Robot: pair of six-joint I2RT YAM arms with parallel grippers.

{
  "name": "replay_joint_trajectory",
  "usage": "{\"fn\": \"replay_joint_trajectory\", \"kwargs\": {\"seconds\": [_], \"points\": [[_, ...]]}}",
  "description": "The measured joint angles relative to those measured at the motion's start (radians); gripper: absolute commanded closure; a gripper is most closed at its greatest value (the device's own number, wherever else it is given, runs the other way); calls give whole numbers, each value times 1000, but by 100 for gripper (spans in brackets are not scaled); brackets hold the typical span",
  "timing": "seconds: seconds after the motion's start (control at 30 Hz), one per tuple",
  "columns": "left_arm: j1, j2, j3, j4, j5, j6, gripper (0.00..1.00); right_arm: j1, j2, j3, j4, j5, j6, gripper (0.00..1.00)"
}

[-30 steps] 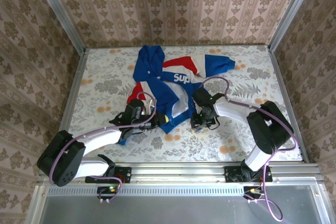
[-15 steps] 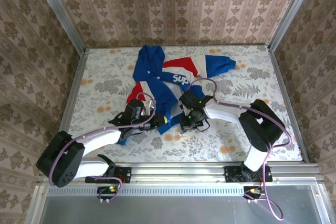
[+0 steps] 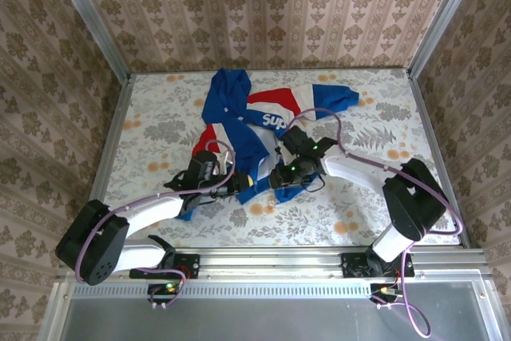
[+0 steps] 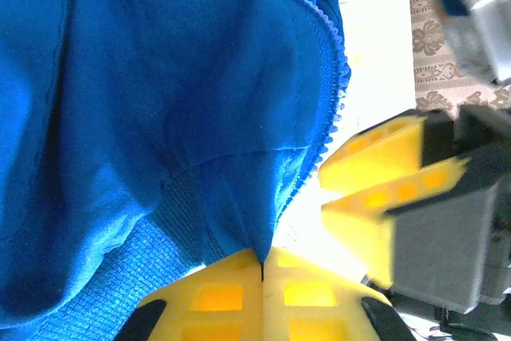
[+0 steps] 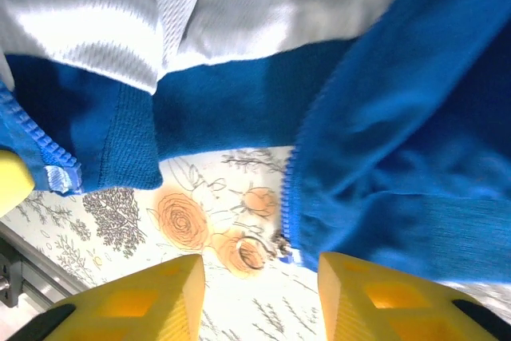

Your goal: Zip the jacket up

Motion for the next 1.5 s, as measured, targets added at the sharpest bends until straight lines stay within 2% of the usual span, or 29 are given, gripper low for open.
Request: {"fn": "replay_joint_trajectory", "kwargs": {"seconds": [0.13, 0.23, 0.5, 0.63, 1.37, 1.5], "points": [[0, 2, 0, 0, 0, 5, 100, -69, -20, 0, -58, 29, -54, 55], [1, 7, 0, 1, 0, 5, 100, -76, -20, 0, -100, 54, -100, 54], [5, 14, 0, 0, 0, 5, 100, 20, 32, 11, -116, 88, -195, 52], [5, 14, 0, 0, 1, 5, 100, 60, 65, 11, -112, 116, -211, 56], [5, 14, -1, 0, 0, 5, 100, 109, 154, 11, -51, 177, -194, 57], [6, 14, -1, 0, 0, 5, 100, 127, 177, 34, -70, 215, -175, 62]]}}
